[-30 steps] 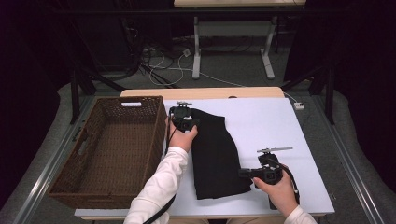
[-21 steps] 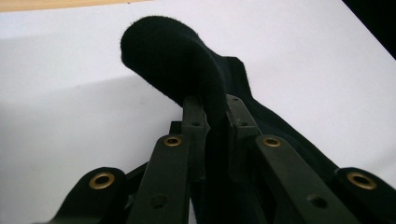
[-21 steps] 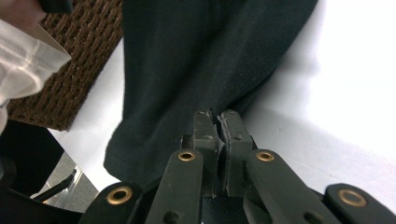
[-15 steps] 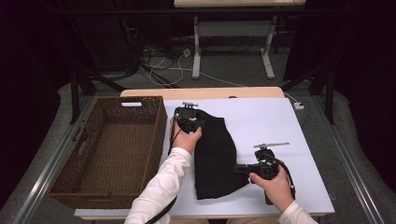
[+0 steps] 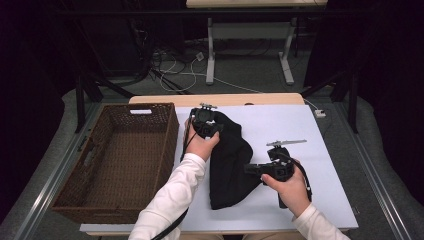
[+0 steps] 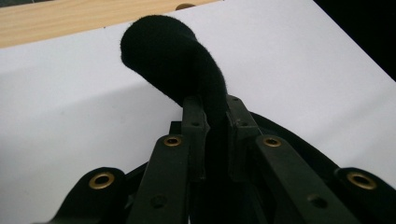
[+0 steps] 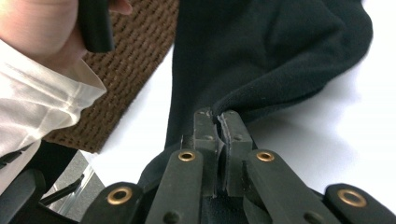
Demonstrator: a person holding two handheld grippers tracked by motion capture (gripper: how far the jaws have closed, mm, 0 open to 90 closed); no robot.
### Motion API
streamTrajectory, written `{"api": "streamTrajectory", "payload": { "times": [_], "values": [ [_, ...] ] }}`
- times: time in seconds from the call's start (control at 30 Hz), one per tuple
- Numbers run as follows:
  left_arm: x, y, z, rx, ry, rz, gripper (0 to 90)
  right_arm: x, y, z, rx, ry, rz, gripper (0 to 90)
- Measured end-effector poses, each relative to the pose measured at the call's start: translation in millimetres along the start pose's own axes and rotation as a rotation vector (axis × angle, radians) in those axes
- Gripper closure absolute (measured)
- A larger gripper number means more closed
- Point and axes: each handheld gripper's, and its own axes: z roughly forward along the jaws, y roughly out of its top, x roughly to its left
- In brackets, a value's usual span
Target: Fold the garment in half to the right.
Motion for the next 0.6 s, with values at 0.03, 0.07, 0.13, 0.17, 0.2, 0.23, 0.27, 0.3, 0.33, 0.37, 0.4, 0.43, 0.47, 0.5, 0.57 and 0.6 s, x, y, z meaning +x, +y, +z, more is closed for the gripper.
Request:
{"api": "streamTrajectory", "payload": {
  "times": [0.03,0.07,0.13,0.17,0.2,0.23,0.27,0.3,0.33,0.37,0.4,0.43,0.47,0.5,0.57,0.6],
  "values": [
    [-2.3,2.7,-3.0,-0.001,0.004,0.011,80.5,2.5,2.2,-0.8,-0.003,-0.005,-0.006,86.9],
    [-3.0,4.1,-4.4,-0.002,0.006,0.013,80.6,4.6,4.1,-1.8,-0.003,0.0,-0.018,86.9],
    [-3.4,6.8,-7.6,-0.003,0.007,0.018,80.6,8.6,7.2,-2.9,-0.009,0.006,-0.026,86.9],
    [-3.2,8.2,-9.4,-0.004,0.007,0.019,80.6,10.5,8.8,-3.3,-0.006,-0.001,-0.025,86.9],
    [-3.3,9.4,-11.0,-0.005,0.008,0.017,80.6,11.8,10.1,-3.5,-0.007,0.005,-0.027,86.9],
    [-3.2,10.7,-12.9,-0.004,0.01,0.021,80.5,12.2,11.4,-3.4,-0.009,0.007,-0.035,86.9],
    [-3.2,10.7,-12.9,-0.004,0.01,0.021,80.6,12.2,11.4,-3.4,-0.009,0.007,-0.035,86.9],
    [-2.4,13.2,-16.5,0.0,0.014,0.029,80.6,14.2,13.9,-3.8,-0.009,0.01,-0.034,86.9],
    [-2.0,14.3,-17.8,-0.002,0.013,0.024,80.5,14.9,15.0,-3.7,-0.01,0.018,-0.034,86.9],
    [-1.1,15.3,-19.0,-0.004,0.008,0.019,80.5,15.7,16.3,-3.9,-0.013,0.022,-0.033,86.9],
    [-1.1,15.3,-19.0,-0.004,0.008,0.019,80.5,16.4,17.5,-4.2,-0.012,0.021,-0.035,86.9],
    [0.5,17.4,-20.9,-0.001,0.007,0.016,80.5,17.5,18.5,-4.3,-0.013,0.027,-0.034,86.9],
    [1.6,18.4,-21.4,-0.002,0.006,0.016,80.5,18.0,19.5,-4.1,-0.013,0.024,-0.038,86.9],
    [2.5,19.4,-22.0,0.001,0.006,0.012,80.5,18.9,20.2,-3.8,-0.011,0.029,-0.037,86.9],
    [4.5,21.3,-21.9,-0.001,0.0,0.006,80.5,20.0,21.4,-2.4,-0.004,0.034,-0.033,86.9],
    [5.6,22.5,-22.1,0.002,0.001,0.006,80.5,19.9,21.8,-1.1,-0.004,0.033,-0.034,86.9]
  ]
}}
